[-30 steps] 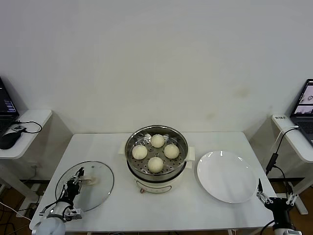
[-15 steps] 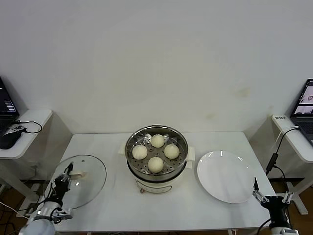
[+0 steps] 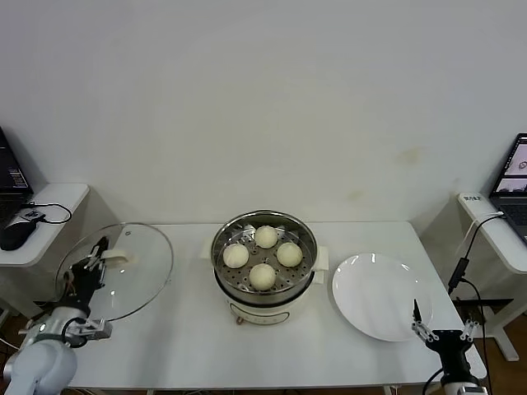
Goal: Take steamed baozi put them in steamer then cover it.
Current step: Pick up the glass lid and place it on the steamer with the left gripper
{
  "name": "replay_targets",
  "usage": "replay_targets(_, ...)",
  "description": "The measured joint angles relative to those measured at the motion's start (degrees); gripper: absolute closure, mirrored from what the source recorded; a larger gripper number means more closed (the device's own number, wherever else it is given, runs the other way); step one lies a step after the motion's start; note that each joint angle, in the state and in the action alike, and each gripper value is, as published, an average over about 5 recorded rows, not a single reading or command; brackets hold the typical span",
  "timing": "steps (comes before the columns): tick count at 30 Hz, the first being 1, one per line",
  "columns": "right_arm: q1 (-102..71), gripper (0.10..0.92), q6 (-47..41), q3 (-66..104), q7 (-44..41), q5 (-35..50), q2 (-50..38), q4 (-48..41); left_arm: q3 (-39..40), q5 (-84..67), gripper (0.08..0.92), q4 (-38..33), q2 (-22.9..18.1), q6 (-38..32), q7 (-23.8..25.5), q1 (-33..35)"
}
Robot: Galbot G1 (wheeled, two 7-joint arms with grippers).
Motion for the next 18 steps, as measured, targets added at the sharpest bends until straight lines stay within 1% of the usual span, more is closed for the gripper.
replay_targets(4,0.2,0.203,0.4,-1.1,0.1,-1.0,0.3,-0.6,3.7,-1.8,0.844,-3.6,1.7,3.7,2.1,-1.9)
replay_targets(9,0.7,0.203,0.7,-2.6,0.4,-2.4,0.7,-1.6,10.3,-2.5,0.844,-5.8,2.7,7.7,4.0,-5.5)
replay_targets(14,0.9,0.203,0.9,-4.1,0.8,-4.0,1.3,-2.4,17.8,-1.8,0.844,-6.6,2.5,11.4,6.3,-10.5)
replay_targets(18,0.8,0.203,0.9,-4.9,1.2,-5.0,1.9,-2.6,23.6,-0.2,0.844,-6.5,1.2,14.4,8.4,-15.4)
